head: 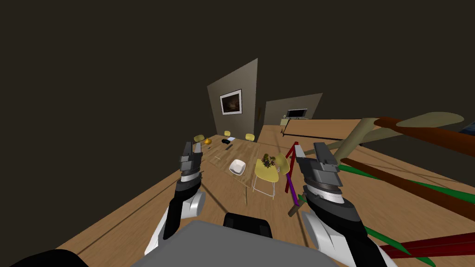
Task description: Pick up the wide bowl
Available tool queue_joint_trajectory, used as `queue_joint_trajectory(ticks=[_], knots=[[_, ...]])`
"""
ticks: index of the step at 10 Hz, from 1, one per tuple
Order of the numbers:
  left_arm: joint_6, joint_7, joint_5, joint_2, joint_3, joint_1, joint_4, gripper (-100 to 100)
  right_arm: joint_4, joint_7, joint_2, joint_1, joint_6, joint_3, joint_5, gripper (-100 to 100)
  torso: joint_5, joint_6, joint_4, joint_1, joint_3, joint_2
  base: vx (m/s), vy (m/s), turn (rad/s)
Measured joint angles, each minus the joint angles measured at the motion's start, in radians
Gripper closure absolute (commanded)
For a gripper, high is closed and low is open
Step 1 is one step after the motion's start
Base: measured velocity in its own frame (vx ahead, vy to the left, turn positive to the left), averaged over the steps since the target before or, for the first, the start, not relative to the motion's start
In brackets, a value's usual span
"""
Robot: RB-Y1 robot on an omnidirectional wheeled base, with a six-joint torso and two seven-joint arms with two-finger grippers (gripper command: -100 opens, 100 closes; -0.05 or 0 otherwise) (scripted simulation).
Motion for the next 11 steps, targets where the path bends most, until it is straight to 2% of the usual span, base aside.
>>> queue_joint_trajectory(ticks=[3,4,6,7,10,11], knots=[[0.032,0.01,-0.003,0.067,0.002,0.003,0.022,-100,0.0,0.0,0.0,0.0,0.0,0.0,0.0,0,0.0,0.0,0.0,-0.001,0.001,0.001,-0.019,-0.027,-0.052],[0.05,0.02,0.002,0.097,0.014,0.004,0.036,-100,0.0,0.0,0.0,0.0,0.0,0.0,0.0,0,0.0,0.0,0.0,-0.002,0.001,0.002,-0.03,-0.04,-0.089],[0.092,0.033,-0.005,0.136,0.014,0.007,0.077,-100,0.0,0.0,0.0,0.0,0.0,0.0,0.0,0,-0.001,0.0,0.0,-0.003,0.001,0.002,-0.03,-0.053,-0.073],[0.107,0.038,-0.01,0.15,0.011,0.011,0.109,-100,0.0,0.0,0.0,0.0,0.0,0.0,0.0,0,-0.001,0.0,0.0,-0.003,0.001,0.002,-0.025,-0.039,-0.02],[0.188,0.064,-0.01,0.188,0.026,0.023,0.129,-100,0.0,0.0,0.0,0.0,0.0,0.0,0.0,0,-0.001,0.0,0.001,-0.004,0.001,0.002,-0.033,-0.059,-0.08],[0.207,0.074,-0.014,0.197,0.023,0.055,0.142,-100,0.0,0.0,0.0,0.0,0.0,0.0,0.0,0,-0.001,0.0,0.001,-0.004,0.002,0.003,-0.032,-0.049,-0.04]])
